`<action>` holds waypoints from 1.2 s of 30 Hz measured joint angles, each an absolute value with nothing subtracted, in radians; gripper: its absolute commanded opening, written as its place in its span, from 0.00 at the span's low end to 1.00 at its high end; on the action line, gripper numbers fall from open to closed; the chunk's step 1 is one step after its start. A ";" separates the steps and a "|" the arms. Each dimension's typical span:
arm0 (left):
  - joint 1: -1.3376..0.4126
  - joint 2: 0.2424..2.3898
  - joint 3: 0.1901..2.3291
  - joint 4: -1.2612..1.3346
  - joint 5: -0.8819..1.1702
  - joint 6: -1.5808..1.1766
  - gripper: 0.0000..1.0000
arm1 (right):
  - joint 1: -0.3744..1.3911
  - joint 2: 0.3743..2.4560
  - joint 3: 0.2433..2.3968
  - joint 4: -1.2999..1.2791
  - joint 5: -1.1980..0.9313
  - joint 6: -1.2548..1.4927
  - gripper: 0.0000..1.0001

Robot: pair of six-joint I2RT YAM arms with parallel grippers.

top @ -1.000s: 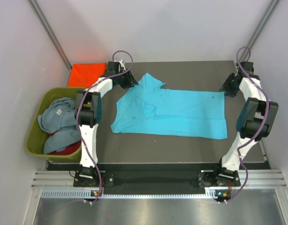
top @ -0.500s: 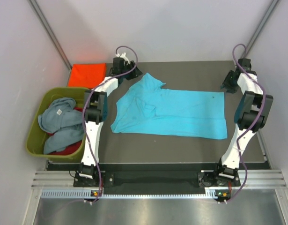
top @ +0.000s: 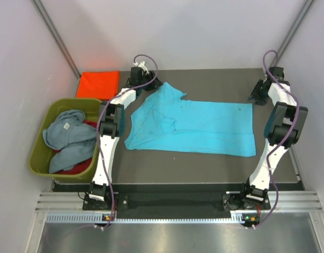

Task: Fold and stack the t-shirts
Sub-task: Fold the tshirt

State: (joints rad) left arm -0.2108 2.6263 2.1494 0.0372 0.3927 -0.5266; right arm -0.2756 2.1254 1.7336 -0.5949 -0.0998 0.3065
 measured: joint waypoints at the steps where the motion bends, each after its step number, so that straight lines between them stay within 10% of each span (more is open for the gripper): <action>1: -0.211 2.632 2.156 0.039 0.397 -0.531 0.51 | -0.277 2.126 1.734 -0.592 -0.102 0.307 0.43; 17: -0.224 2.645 2.184 -0.017 0.448 -0.513 0.34 | -0.278 2.156 1.729 -0.593 -0.093 0.307 0.43; 25: -0.225 2.680 2.244 -0.052 0.440 -0.496 0.00 | -0.279 2.183 1.746 -0.628 -0.063 0.307 0.43; 36: -0.225 2.680 2.261 -0.065 0.410 -0.503 0.00 | -0.279 2.225 1.842 -0.674 -0.047 0.304 0.42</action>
